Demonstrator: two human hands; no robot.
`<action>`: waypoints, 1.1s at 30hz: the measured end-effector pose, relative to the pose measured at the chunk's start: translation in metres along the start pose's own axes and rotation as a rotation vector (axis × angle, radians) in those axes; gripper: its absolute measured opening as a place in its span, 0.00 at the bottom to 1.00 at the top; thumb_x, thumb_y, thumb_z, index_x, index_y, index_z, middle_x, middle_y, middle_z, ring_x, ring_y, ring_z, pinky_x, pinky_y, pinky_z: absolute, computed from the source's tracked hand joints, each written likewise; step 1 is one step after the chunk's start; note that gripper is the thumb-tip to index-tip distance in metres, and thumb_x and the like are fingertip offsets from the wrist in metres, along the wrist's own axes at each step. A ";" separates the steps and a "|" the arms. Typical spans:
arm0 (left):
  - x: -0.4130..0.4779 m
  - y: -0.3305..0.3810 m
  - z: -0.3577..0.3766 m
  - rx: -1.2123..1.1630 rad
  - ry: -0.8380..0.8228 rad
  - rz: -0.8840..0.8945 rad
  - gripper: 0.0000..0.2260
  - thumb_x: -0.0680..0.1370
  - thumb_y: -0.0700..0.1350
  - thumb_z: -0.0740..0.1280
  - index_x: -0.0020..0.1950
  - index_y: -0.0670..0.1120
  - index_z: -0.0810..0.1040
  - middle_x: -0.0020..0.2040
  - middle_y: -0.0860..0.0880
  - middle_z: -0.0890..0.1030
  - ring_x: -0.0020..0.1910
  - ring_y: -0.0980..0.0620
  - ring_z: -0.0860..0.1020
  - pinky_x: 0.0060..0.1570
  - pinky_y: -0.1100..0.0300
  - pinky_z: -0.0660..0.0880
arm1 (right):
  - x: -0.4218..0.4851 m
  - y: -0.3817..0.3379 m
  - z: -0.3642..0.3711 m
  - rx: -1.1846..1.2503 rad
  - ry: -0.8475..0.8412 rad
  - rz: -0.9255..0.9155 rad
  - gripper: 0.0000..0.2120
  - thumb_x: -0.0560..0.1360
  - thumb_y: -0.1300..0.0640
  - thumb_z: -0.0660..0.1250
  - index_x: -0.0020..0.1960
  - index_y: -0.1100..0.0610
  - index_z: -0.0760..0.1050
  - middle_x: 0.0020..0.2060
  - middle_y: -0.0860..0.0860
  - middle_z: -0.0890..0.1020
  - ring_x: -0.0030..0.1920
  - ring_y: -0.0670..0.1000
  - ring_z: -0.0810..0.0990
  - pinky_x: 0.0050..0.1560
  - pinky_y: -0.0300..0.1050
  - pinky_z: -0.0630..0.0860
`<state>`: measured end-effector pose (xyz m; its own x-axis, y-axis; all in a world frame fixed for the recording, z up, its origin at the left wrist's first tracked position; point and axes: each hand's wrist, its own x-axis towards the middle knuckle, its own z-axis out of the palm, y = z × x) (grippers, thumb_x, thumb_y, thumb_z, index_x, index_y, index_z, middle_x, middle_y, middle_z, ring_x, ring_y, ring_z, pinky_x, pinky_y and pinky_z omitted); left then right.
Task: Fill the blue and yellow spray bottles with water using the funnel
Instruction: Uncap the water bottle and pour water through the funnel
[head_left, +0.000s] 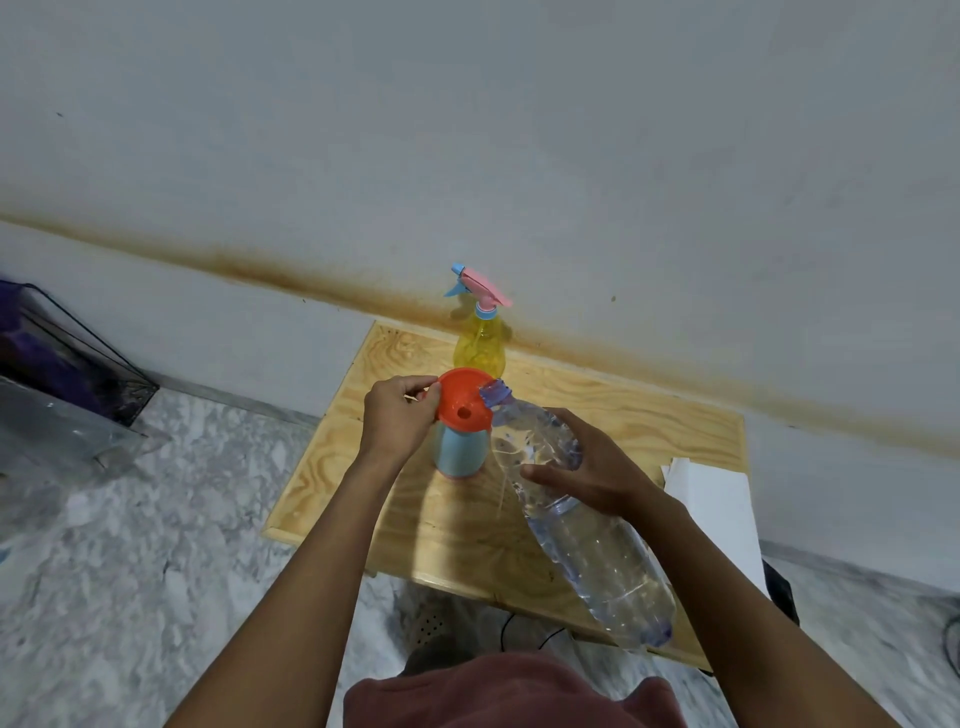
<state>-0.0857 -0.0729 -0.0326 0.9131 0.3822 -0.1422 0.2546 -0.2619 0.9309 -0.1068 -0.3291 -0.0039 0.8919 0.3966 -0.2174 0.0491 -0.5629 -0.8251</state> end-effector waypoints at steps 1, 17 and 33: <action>0.000 0.000 0.000 0.003 -0.001 0.000 0.08 0.77 0.42 0.71 0.54 0.42 0.86 0.45 0.46 0.84 0.41 0.46 0.85 0.47 0.47 0.83 | 0.000 -0.001 0.000 -0.001 -0.001 0.001 0.26 0.69 0.43 0.77 0.63 0.34 0.69 0.54 0.37 0.82 0.52 0.36 0.82 0.50 0.32 0.76; 0.000 0.001 0.000 0.008 -0.002 0.002 0.08 0.77 0.42 0.71 0.54 0.42 0.86 0.43 0.51 0.84 0.44 0.46 0.84 0.50 0.47 0.83 | -0.001 0.001 -0.001 -0.005 -0.033 0.023 0.31 0.67 0.38 0.76 0.67 0.39 0.70 0.52 0.39 0.84 0.49 0.39 0.84 0.52 0.44 0.80; 0.001 0.000 0.001 0.012 0.003 0.008 0.08 0.77 0.42 0.71 0.54 0.43 0.86 0.43 0.49 0.84 0.41 0.46 0.85 0.49 0.48 0.83 | 0.000 -0.003 -0.001 0.001 -0.058 0.034 0.32 0.68 0.38 0.76 0.68 0.41 0.69 0.55 0.38 0.83 0.51 0.38 0.83 0.49 0.36 0.78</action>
<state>-0.0848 -0.0739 -0.0331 0.9139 0.3832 -0.1340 0.2514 -0.2752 0.9279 -0.1063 -0.3281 -0.0007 0.8654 0.4186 -0.2753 0.0184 -0.5757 -0.8174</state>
